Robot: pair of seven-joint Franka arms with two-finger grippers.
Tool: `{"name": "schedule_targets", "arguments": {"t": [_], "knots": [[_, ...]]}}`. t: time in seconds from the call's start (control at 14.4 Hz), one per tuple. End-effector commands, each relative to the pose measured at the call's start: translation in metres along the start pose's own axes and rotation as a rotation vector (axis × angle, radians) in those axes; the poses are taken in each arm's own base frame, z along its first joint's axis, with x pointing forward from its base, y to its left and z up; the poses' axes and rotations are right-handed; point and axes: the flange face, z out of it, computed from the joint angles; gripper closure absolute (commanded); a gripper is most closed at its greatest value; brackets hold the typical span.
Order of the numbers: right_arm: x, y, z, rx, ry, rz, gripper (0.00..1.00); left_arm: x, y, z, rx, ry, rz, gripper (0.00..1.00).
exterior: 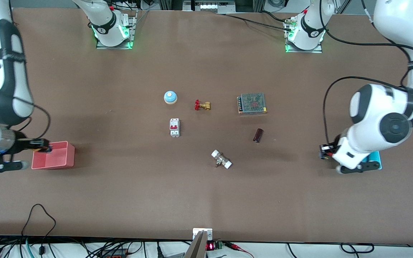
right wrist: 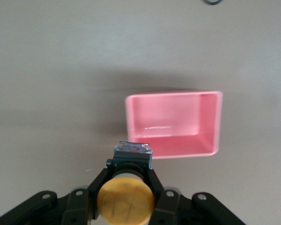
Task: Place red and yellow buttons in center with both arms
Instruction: 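Carry the yellow button toward the relay while the left gripper carries the red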
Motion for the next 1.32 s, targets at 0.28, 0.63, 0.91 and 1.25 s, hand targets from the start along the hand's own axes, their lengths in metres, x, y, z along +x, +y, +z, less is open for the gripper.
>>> {"name": "schedule_targets", "arguments": {"t": [0.28, 0.63, 0.91, 1.25], "knots": [[-0.005, -0.126, 0.027, 0.066, -0.055, -0.055, 0.62, -0.021, 0.091, 0.046, -0.049, -0.047, -0.095, 0.83], [-0.011, -0.196, 0.067, 0.047, -0.042, 0.006, 0.62, -0.029, 0.126, 0.093, -0.057, -0.06, -0.106, 0.81], [-0.018, -0.27, 0.096, 0.033, -0.014, 0.089, 0.62, -0.03, 0.127, 0.102, -0.051, -0.071, -0.102, 0.72], [-0.023, -0.311, 0.129, 0.021, -0.017, 0.074, 0.62, -0.028, 0.126, 0.098, -0.054, -0.067, -0.101, 0.25]]}}
